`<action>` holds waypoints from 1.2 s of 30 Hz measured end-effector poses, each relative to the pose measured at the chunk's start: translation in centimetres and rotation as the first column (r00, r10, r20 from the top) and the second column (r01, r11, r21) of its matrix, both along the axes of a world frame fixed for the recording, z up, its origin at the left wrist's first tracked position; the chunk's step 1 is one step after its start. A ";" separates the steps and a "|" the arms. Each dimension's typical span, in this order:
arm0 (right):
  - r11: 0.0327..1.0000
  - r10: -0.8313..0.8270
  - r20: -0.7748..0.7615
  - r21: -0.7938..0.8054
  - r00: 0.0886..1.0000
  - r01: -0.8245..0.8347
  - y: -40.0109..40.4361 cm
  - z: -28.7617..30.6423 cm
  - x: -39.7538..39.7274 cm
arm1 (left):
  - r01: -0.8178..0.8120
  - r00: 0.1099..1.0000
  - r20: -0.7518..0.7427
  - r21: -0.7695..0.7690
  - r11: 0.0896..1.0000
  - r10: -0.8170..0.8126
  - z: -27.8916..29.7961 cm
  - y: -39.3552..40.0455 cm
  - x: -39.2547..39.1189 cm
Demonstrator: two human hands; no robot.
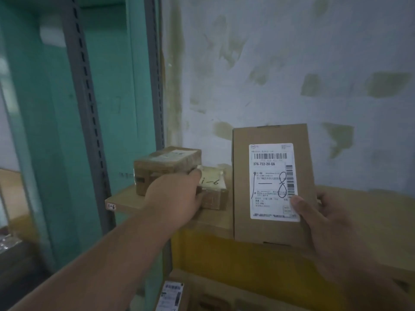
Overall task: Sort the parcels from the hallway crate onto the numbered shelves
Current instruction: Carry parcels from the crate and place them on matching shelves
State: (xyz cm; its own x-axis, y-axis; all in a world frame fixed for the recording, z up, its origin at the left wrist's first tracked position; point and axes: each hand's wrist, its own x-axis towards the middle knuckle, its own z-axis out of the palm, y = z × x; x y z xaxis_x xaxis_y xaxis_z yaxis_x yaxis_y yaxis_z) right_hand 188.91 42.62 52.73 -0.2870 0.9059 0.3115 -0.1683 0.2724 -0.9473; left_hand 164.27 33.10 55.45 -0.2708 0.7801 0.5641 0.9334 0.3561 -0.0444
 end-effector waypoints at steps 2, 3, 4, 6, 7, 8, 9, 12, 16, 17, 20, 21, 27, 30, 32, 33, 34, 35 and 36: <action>1.000 0.027 -0.002 -0.008 1.000 -0.027 -0.6 0.0 -0.5 | 0.057 0.969 0.230 0.132 0.990 -0.087 -0.7 -1.5 0.4; 0.999 0.043 -0.007 -0.014 0.999 -0.044 -1.0 0.0 -0.9 | 0.088 0.916 0.367 0.210 0.974 -0.162 -1.0 -2.4 0.7; 0.998 0.064 -0.013 -0.017 0.998 -0.065 -1.6 0.1 -1.3 | 0.108 0.844 0.482 0.281 0.954 -0.238 -1.4 -3.3 0.9; 0.995 0.097 -0.005 0.000 0.995 -0.097 -3.2 0.2 -2.0 | 0.133 0.709 0.617 0.357 0.925 -0.340 -2.1 -5.3 1.2; 0.994 0.104 0.003 0.011 0.995 -0.104 -4.2 0.1 -2.5 | 0.143 0.656 0.656 0.377 0.915 -0.373 -2.5 -6.5 1.1; 0.994 0.111 0.006 0.020 0.994 -0.111 -5.3 0.1 -3.0 | 0.153 0.609 0.684 0.396 0.906 -0.402 -3.0 -7.7 1.0; 0.992 0.123 0.002 0.024 0.992 -0.123 -6.4 0.0 -3.7 | 0.160 0.570 0.704 0.411 0.898 -0.424 -3.4 -8.9 0.6; 0.985 0.159 0.035 0.055 0.987 -0.161 -10.3 -0.5 -6.6 | 0.174 0.515 0.723 0.438 0.882 -0.461 -5.5 -12.5 -1.8; 0.979 0.192 0.070 0.057 0.979 -0.196 -16.4 -3.0 -12.1 | 0.162 0.449 0.762 0.443 0.882 -0.466 -8.7 -18.6 -6.7; 0.978 0.201 0.075 0.040 0.977 -0.204 -18.0 -4.0 -13.7 | 0.154 0.439 0.778 0.428 0.891 -0.449 -9.7 -20.5 -8.1; 0.974 0.227 0.116 -0.021 0.967 -0.226 -22.3 -7.7 -17.8 | 0.127 0.423 0.809 0.392 0.911 -0.407 -13.6 -25.7 -11.7; 0.972 0.236 0.143 -0.042 0.961 -0.232 -23.5 -9.1 -19.0 | 0.109 0.424 0.820 0.375 0.921 -0.384 -15.2 -27.3 -12.6; 0.956 0.261 0.305 -0.211 0.916 -0.203 -28.3 -19.6 -23.5 | 0.036 0.362 0.929 0.064 0.997 -0.073 -26.5 -34.5 -15.7; 0.931 0.312 0.363 -0.303 0.878 -0.206 -29.7 -24.9 -24.7 | 0.014 0.269 0.963 -0.022 1.000 0.017 -32.0 -36.3 -15.9; 0.907 0.361 0.399 -0.360 0.843 -0.217 -30.2 -28.6 -24.8 | -0.014 0.190 0.980 -0.053 0.999 0.054 -35.4 -36.9 -15.5; 0.896 0.380 0.425 -0.390 0.822 -0.213 -30.4 -30.4 -24.5 | -0.018 0.158 0.985 -0.069 0.997 0.071 -37.0 -37.0 -15.1; 0.885 0.396 0.447 -0.420 0.802 -0.203 -30.5 -32.3 -24.1 | -0.017 0.134 0.987 -0.089 0.996 0.091 -38.4 -36.9 -14.6; 0.875 0.406 0.465 -0.447 0.787 -0.187 -30.4 -34.2 -23.6 | -0.014 0.114 0.987 -0.115 0.993 0.116 -39.8 -36.8 -14.1; 0.865 0.412 0.476 -0.473 0.777 -0.169 -30.3 -36.0 -23.0 | -0.006 0.093 0.984 -0.149 0.989 0.149 -41.3 -36.5 -13.5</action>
